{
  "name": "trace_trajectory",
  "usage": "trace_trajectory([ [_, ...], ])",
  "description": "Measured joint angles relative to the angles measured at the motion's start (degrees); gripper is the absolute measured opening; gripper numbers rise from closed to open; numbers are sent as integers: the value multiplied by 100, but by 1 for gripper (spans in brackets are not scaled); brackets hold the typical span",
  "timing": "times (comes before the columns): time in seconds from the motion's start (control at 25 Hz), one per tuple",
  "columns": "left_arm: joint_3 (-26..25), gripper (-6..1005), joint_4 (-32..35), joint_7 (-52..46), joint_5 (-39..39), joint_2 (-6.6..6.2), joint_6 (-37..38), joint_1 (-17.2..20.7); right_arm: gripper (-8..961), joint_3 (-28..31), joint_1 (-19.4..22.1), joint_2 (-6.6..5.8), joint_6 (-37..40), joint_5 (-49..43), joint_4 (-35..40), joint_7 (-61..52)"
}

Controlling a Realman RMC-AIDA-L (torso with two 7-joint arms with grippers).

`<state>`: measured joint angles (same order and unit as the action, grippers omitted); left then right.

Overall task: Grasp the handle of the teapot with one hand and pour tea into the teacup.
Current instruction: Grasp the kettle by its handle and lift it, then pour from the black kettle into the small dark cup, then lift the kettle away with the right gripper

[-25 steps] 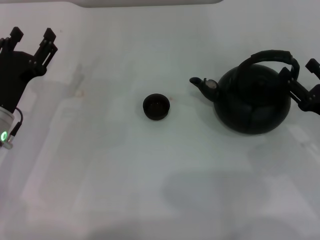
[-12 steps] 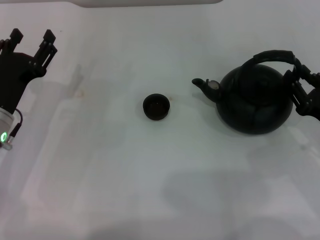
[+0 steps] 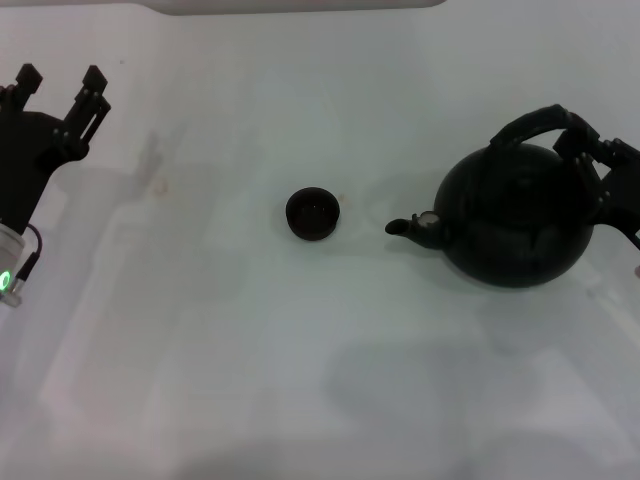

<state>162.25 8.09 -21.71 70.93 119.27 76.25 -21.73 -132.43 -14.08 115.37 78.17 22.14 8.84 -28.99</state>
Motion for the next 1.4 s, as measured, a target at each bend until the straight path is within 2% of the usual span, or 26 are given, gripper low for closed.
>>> trace_trajectory([
  [0.12, 0, 819, 0, 0, 0, 0, 3, 31, 186, -5, -42, -4, 162, -1, 10, 0],
  [0.36, 0, 819, 5, 0, 0, -3, 23, 100, 179, -4, -373, -29, 404, -123, 13, 95],
  [0.4, 0, 819, 6, 0, 0, -13, 23, 114, 177, -3, -533, -36, 427, -186, 8, 249],
  [0.6, 0, 819, 9, 0, 0, -18, 33, 125, 168, -2, -728, -21, 371, -219, 68, 834],
  [0.72, 0, 819, 9, 0, 0, -18, 21, 133, 162, 1, -747, -9, 136, -220, 402, 1597],
  [1.12, 1, 819, 10, -33, -7, -18, 18, 153, 153, 52, -759, 4, -278, -200, 821, 2657],
  [1.4, 9, 819, 28, -51, -18, -13, 18, 179, 149, 66, -781, 7, -411, -162, 900, 2782],
])
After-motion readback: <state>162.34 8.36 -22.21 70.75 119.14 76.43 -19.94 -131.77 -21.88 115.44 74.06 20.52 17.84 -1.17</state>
